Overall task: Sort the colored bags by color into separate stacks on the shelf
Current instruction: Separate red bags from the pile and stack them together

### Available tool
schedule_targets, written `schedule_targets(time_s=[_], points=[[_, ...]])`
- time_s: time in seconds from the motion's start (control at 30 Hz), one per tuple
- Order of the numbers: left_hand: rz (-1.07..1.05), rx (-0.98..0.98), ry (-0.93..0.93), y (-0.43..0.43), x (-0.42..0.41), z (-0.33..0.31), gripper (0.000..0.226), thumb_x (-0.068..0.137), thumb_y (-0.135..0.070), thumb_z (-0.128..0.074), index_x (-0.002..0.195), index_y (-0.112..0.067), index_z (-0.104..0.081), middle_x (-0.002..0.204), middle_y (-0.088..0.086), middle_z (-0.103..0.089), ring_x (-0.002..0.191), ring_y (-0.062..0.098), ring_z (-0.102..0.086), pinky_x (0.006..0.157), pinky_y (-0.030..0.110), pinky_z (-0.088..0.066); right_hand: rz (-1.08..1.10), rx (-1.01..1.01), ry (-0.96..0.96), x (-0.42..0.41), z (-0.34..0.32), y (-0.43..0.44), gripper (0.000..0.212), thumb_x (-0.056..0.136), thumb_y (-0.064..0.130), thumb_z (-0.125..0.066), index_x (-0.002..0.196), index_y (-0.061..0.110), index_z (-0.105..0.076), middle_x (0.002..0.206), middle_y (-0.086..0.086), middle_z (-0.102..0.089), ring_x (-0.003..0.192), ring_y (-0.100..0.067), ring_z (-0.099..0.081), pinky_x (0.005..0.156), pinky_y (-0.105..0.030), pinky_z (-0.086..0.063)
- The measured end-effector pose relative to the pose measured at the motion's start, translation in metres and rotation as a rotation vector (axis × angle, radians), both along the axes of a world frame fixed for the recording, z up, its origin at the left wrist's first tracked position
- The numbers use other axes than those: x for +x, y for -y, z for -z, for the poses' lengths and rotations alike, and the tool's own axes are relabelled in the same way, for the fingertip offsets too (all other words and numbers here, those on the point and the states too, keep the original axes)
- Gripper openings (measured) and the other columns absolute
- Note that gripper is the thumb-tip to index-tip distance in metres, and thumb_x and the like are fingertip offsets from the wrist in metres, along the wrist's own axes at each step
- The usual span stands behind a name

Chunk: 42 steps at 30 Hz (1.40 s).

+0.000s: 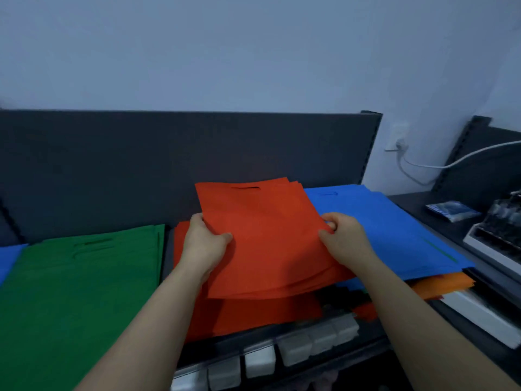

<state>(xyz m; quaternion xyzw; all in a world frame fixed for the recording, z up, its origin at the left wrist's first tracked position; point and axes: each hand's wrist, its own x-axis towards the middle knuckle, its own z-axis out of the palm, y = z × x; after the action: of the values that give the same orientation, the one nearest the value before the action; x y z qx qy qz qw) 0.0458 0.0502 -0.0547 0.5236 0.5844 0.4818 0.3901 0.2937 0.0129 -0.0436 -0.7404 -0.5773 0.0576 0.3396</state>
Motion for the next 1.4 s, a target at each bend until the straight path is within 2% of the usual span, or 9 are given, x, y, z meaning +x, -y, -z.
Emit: schedule_targets(time_s=[0.13, 0.3, 0.43, 0.63, 0.77, 0.93, 1.1, 1.27, 1.4], points=[[-0.051, -0.03, -0.049, 0.008, -0.054, 0.002, 0.047, 0.079, -0.009, -0.07, 0.119, -0.014, -0.047, 0.107, 0.002, -0.061, 0.096, 0.023, -0.059, 0.081, 0.03, -0.045, -0.069, -0.01, -0.006, -0.052, 0.007, -0.001, 0.033, 0.083, 0.011, -0.061, 0.115, 0.007, -0.065, 0.11, -0.009, -0.069, 0.106, -0.027, -0.061, 0.084, -0.028, -0.042], [-0.096, -0.066, -0.116, 0.021, -0.109, 0.005, 0.048, 0.079, -0.007, -0.069, 0.121, -0.012, -0.046, 0.106, 0.004, -0.06, 0.094, 0.023, -0.058, 0.077, 0.029, -0.042, -0.112, -0.048, 0.012, -0.109, 0.024, 0.005, 0.044, 0.086, 0.016, -0.058, 0.13, 0.01, -0.055, 0.125, -0.009, -0.063, 0.118, -0.025, -0.056, 0.104, -0.039, -0.041], [-0.098, -0.103, -0.201, 0.029, -0.136, 0.013, 0.047, 0.08, -0.007, -0.067, 0.12, -0.01, -0.045, 0.105, 0.006, -0.059, 0.089, 0.022, -0.054, 0.076, 0.029, -0.042, -0.118, -0.099, 0.119, -0.136, 0.042, 0.01, 0.045, 0.086, 0.018, -0.059, 0.131, 0.011, -0.056, 0.12, -0.008, -0.065, 0.119, -0.024, -0.055, 0.111, -0.045, -0.03], [-0.017, -0.186, -0.288, 0.032, -0.139, 0.032, 0.037, 0.079, -0.007, -0.066, 0.111, -0.004, -0.048, 0.107, 0.013, -0.061, 0.095, 0.03, -0.059, 0.078, 0.032, -0.048, -0.014, -0.202, 0.296, -0.137, 0.057, 0.024, 0.041, 0.09, 0.026, -0.055, 0.13, 0.018, -0.057, 0.118, -0.005, -0.063, 0.12, -0.023, -0.048, 0.118, -0.046, -0.014], [0.071, -0.167, -0.301, 0.027, -0.118, 0.039, 0.038, 0.079, -0.006, -0.066, 0.113, -0.002, -0.05, 0.112, 0.015, -0.062, 0.101, 0.03, -0.06, 0.083, 0.031, -0.048, 0.066, -0.258, 0.348, -0.119, 0.057, 0.032, 0.04, 0.092, 0.024, -0.053, 0.131, 0.016, -0.055, 0.128, -0.01, -0.057, 0.132, -0.024, -0.038, 0.118, -0.045, -0.008], [0.085, -0.171, -0.41, 0.02, -0.089, 0.044, 0.047, 0.081, -0.004, -0.062, 0.123, 0.002, -0.04, 0.126, 0.023, -0.049, 0.113, 0.037, -0.051, 0.092, 0.032, -0.042, -0.034, -0.116, 0.237, -0.094, 0.05, 0.04, 0.034, 0.09, 0.009, -0.056, 0.123, 0.005, -0.062, 0.121, -0.016, -0.061, 0.124, -0.032, -0.048, 0.108, -0.043, -0.034], [0.005, -0.013, -0.704, 0.021, -0.051, 0.034, 0.066, 0.085, -0.021, -0.06, 0.141, -0.001, -0.031, 0.152, 0.023, -0.019, 0.139, 0.037, -0.021, 0.116, 0.038, -0.018, 0.038, -0.042, 0.207, -0.044, 0.025, 0.046, 0.032, 0.093, 0.01, -0.055, 0.123, 0.002, -0.061, 0.127, -0.015, -0.059, 0.122, -0.03, -0.05, 0.106, -0.039, -0.037], [0.244, 0.145, -0.529, 0.016, 0.022, 0.012, 0.05, 0.088, -0.018, -0.06, 0.135, -0.004, -0.047, 0.133, 0.016, -0.054, 0.123, 0.03, -0.05, 0.104, 0.032, -0.035, 0.197, -0.248, 0.248, 0.032, 0.005, 0.047, 0.043, 0.097, 0.027, -0.05, 0.137, 0.009, -0.05, 0.143, -0.009, -0.048, 0.129, -0.028, -0.045, 0.107, -0.042, -0.037], [0.353, 0.04, -0.378, 0.016, 0.076, 0.009, 0.034, 0.089, -0.021, -0.063, 0.118, -0.005, -0.062, 0.112, 0.01, -0.066, 0.108, 0.024, -0.06, 0.092, 0.028, -0.044, 0.265, -0.364, 0.255, 0.078, 0.001, 0.045, 0.051, 0.097, 0.036, -0.049, 0.142, 0.013, -0.043, 0.146, -0.008, -0.044, 0.128, -0.029, -0.047, 0.104, -0.042, -0.04]])
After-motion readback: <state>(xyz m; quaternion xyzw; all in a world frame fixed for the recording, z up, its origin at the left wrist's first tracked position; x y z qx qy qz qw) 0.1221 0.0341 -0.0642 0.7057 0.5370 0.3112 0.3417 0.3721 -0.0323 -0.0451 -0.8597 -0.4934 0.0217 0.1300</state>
